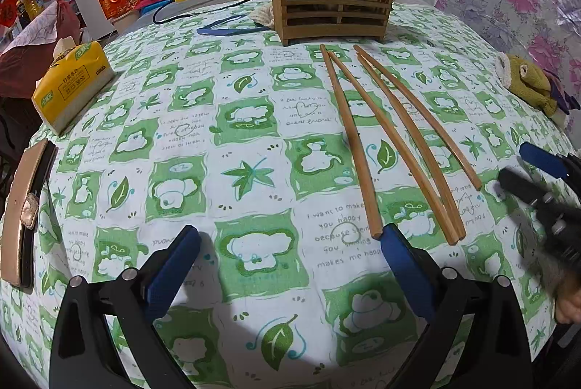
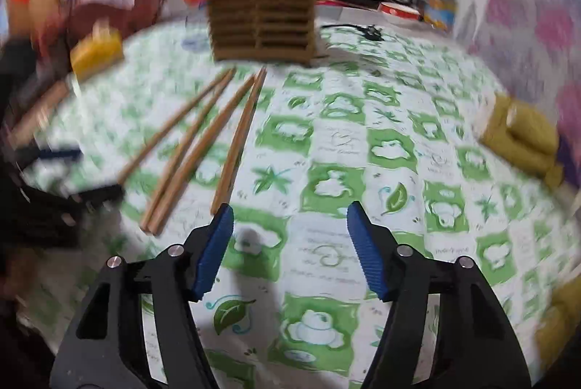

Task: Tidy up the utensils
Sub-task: 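Withdraw both open tools from the caddy toward the remaining chopsticks, then close the right tool on a chopstick while the left tool grasps another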

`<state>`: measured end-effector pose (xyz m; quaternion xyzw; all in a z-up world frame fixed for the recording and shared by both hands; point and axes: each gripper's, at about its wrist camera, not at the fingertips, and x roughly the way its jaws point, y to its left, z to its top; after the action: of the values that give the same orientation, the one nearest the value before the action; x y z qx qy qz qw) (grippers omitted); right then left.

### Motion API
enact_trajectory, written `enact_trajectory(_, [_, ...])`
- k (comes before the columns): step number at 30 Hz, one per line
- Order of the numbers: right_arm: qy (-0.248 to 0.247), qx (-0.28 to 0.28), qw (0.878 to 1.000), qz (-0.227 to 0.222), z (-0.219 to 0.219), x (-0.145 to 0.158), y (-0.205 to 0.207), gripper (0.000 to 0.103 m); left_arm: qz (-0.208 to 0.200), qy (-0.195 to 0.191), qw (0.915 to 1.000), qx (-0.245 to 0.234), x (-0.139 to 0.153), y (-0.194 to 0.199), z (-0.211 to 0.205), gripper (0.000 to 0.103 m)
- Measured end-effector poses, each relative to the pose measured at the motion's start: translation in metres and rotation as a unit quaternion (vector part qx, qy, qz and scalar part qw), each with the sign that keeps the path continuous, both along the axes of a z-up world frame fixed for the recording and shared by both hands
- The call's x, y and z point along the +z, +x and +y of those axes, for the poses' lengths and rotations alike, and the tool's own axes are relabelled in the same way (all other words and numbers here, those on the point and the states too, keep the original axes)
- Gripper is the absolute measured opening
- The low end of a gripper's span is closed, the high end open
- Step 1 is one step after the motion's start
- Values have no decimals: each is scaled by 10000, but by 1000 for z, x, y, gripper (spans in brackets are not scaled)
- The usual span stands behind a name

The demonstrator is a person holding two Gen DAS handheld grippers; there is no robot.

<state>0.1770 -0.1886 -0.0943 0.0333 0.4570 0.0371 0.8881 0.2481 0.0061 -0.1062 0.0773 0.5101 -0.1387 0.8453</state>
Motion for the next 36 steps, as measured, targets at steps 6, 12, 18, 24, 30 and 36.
enact_trajectory(6, [-246, 420, 9987, -164, 19, 3, -6, 64, -5, -1, 10000, -13, 0, -1, 0, 97])
enact_trajectory(12, [-453, 663, 9965, -227, 32, 5, -9, 64, -116, -68, 9997, -192, 5, -3, -2, 97])
enact_trajectory(18, [-486, 714, 9960, -215, 34, 4, -9, 63, -233, -35, 9988, -419, 7, -10, -9, 72])
enact_trajectory(24, [-505, 782, 9954, -229, 36, 3, -9, 62, -314, -93, 9973, -653, 8, -18, -17, 49])
enact_trajectory(30, [-496, 809, 9952, -231, 37, 3, -10, 60, -276, -200, 9964, -779, 8, -23, -21, 41])
enact_trajectory(36, [-441, 814, 9956, -145, 38, 1, -7, 46, -299, -219, 9957, -845, 7, -21, -28, 31])
